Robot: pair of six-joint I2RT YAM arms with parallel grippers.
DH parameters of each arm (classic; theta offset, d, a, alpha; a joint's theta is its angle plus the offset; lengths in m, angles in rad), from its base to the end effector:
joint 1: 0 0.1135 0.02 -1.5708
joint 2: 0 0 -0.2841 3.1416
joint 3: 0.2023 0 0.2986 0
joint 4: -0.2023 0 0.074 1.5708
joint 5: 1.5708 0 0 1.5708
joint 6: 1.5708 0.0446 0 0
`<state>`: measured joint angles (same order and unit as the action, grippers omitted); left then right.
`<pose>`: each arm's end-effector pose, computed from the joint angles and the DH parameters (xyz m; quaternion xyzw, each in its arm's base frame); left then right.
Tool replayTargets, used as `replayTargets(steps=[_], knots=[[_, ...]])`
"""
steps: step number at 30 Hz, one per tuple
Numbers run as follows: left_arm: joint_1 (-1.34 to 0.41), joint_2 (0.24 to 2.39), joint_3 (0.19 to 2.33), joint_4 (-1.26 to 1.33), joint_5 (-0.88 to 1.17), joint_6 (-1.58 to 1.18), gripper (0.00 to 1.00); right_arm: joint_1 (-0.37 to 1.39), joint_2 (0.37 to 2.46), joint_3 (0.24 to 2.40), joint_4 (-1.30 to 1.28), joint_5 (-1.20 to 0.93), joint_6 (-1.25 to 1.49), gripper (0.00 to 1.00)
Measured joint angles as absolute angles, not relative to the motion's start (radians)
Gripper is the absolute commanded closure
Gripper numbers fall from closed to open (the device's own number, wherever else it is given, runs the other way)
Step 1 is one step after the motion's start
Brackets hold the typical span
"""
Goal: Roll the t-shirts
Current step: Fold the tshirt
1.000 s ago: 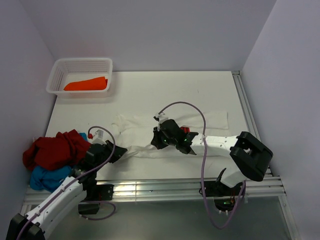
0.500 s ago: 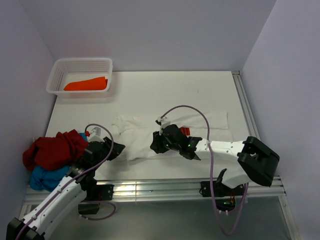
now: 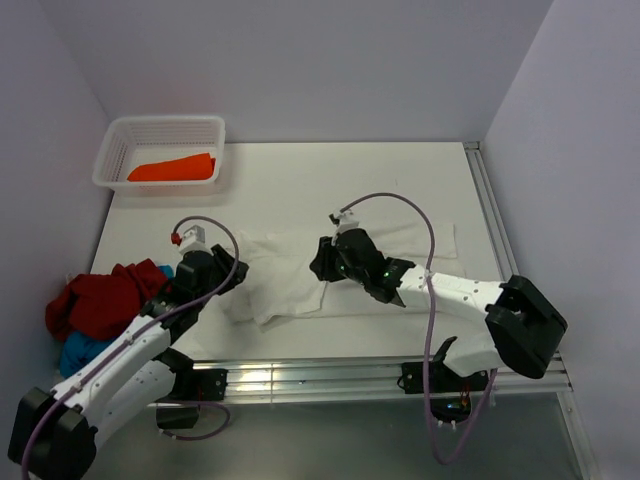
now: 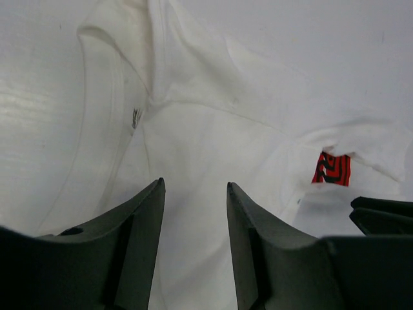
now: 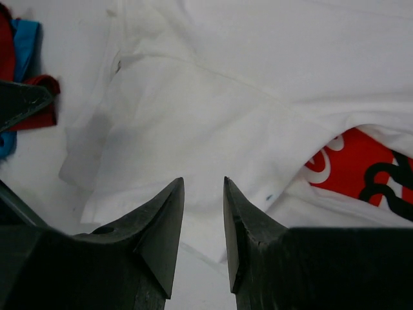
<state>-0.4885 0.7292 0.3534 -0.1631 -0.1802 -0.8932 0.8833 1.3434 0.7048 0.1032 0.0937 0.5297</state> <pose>0.1834 -0.0884 0.1907 -0.2176 0.8397 -0.2528 0.4286 0.2116 0.2512 0.2037 -0.1298 0.8586 0.2900 0.4024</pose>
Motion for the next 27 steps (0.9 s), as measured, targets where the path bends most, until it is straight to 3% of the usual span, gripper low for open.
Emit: replayTargets(steps=[12, 22, 25, 27], knots=[[-0.288, 1.189, 0.579, -0.004, -0.077, -0.797, 0.51, 0.596, 1.533, 0.786, 0.125, -0.056, 0.607, 0.7], [-0.222, 1.419, 0.612, 0.102, -0.001, -0.779, 0.51, 0.5, 1.692, 0.806, 0.165, -0.164, 0.643, 0.72], [-0.217, 1.452, 0.613, 0.116, 0.012, -0.778, 0.63, 0.5, 1.697, 0.802, 0.166, -0.181, 0.654, 0.73], [-0.212, 1.472, 0.618, 0.124, 0.02, -0.774, 0.64, 0.5, 1.691, 0.781, 0.179, -0.19, 0.661, 0.73]])
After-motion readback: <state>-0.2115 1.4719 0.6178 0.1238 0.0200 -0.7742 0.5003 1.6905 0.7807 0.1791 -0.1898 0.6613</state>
